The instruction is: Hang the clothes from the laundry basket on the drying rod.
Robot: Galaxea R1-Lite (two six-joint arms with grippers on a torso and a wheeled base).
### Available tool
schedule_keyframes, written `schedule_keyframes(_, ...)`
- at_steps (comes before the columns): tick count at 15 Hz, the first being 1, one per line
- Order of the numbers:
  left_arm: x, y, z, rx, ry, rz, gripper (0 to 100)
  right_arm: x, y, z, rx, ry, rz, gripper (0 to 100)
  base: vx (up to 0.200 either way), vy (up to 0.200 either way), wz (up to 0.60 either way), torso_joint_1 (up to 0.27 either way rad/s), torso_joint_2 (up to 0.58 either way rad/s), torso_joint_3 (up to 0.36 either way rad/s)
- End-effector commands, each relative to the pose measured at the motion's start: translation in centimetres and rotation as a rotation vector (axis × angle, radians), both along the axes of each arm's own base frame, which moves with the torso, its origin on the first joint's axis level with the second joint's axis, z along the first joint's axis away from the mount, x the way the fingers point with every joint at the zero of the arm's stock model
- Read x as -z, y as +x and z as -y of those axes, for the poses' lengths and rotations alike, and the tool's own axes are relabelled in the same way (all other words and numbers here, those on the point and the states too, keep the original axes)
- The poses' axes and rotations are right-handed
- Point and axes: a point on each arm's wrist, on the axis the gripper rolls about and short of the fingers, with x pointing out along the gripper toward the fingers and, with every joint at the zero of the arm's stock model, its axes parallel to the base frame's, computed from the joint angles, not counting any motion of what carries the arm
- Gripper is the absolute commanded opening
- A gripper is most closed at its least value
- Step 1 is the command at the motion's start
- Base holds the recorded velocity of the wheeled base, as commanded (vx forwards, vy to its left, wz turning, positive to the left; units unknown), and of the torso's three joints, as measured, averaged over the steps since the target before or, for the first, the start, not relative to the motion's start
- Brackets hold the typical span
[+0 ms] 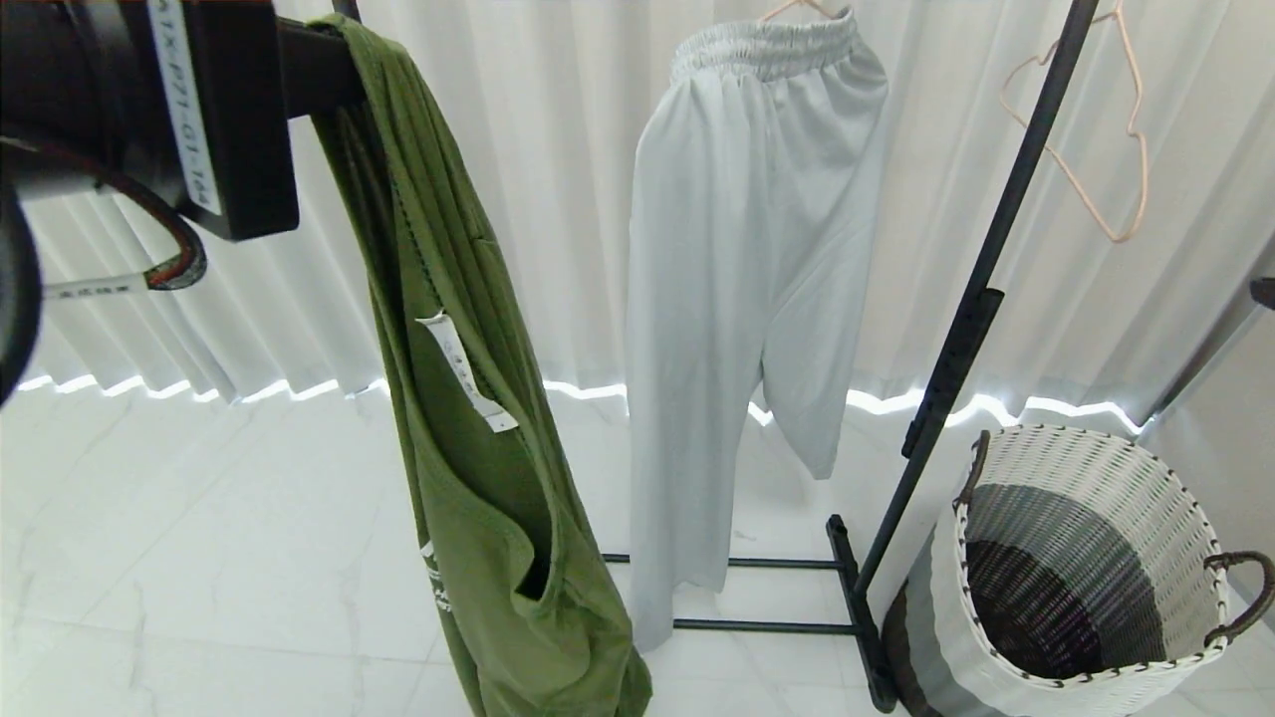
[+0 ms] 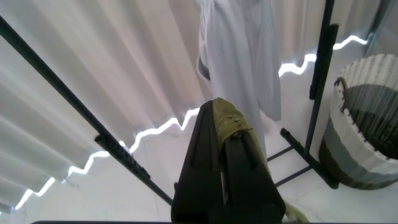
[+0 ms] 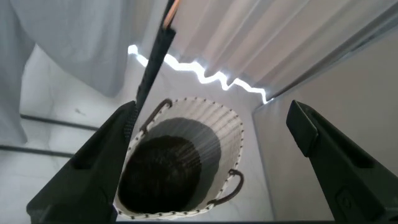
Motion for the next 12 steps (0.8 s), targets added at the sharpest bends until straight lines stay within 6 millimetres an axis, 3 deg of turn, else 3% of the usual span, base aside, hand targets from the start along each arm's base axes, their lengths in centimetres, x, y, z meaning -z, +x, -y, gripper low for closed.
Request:
schedule_keyframes(1,0.13,-0.03,-0.01,0.0,0.003,-0.002,0,-0.01,-0.02,-0.01,0.0,0.007,0.001,100,0.0,0.0,0.0,0.178,-0.53,-0.3)
schedule_keyframes(12,0.64,-0.13,-0.26,-0.004,0.014,-0.01,0,0.92,0.28,0.53,0.054,0.018,-0.027,100,0.0,0.0,0.0,0.191,-0.48,-0.282)
